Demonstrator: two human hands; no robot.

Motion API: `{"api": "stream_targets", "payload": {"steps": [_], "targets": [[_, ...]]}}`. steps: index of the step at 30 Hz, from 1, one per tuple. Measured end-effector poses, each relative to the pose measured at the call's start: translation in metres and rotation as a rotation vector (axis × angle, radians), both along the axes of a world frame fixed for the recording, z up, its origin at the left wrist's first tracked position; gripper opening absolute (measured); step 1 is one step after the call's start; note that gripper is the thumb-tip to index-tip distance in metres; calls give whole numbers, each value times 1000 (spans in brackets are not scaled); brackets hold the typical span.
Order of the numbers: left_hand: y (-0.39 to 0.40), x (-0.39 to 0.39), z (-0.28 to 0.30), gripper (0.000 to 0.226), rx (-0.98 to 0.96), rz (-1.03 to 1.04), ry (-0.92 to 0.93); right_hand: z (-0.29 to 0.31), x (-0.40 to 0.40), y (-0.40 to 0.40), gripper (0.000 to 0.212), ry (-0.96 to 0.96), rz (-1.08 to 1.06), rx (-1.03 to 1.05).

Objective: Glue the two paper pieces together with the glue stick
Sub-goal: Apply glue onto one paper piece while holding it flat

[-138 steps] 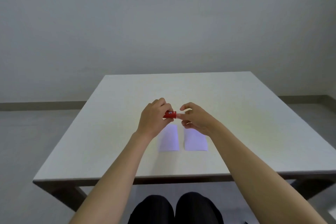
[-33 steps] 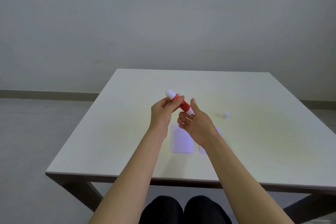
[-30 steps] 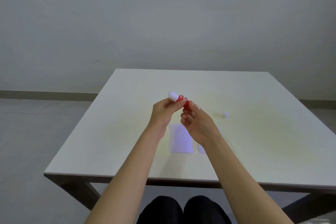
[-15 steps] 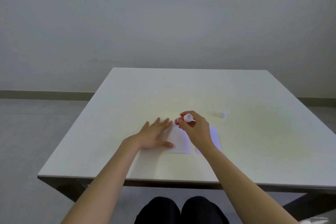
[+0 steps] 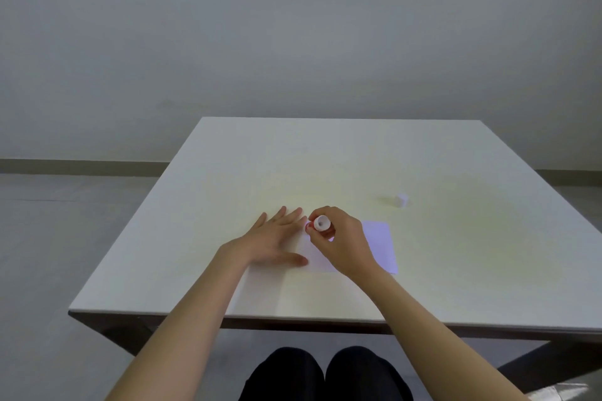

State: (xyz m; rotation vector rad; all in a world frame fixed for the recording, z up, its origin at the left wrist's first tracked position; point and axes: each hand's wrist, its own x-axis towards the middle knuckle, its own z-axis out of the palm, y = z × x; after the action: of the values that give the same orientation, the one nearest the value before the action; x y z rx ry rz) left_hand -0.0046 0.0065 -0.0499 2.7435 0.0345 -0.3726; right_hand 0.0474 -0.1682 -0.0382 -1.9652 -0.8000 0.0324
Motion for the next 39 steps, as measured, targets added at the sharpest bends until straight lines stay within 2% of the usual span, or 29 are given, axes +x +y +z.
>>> {"api": "stream_targets", "payload": {"steps": [4, 8, 12, 16, 20, 26, 32, 36, 39], "targets": [[-1, -1, 2, 92, -1, -6, 8, 0, -4, -5, 3, 209, 24, 72], [-2, 0, 4, 93, 43, -16, 22, 3, 12, -8, 2, 310, -115, 161], [-2, 2, 4, 93, 49, -17, 24, 6, 18, -8, 1, 295, -189, 156], [0, 1, 1, 93, 7, -5, 7, 3, 2, -11, 3, 213, -55, 54], [0, 1, 0, 95, 23, -6, 16, 5, 0, -14, 2, 307, 60, 93], [-2, 2, 4, 94, 50, -10, 32, 9, 21, -17, 3, 291, -152, 134], [-2, -1, 2, 94, 14, 7, 18, 3, -4, -26, 5, 219, -18, 61], [-4, 0, 3, 94, 16, 14, 25, 4, -5, -32, 5, 303, 69, 73], [-3, 1, 4, 94, 36, 1, 32, 6, 9, -36, 3, 341, 5, 118]]}}
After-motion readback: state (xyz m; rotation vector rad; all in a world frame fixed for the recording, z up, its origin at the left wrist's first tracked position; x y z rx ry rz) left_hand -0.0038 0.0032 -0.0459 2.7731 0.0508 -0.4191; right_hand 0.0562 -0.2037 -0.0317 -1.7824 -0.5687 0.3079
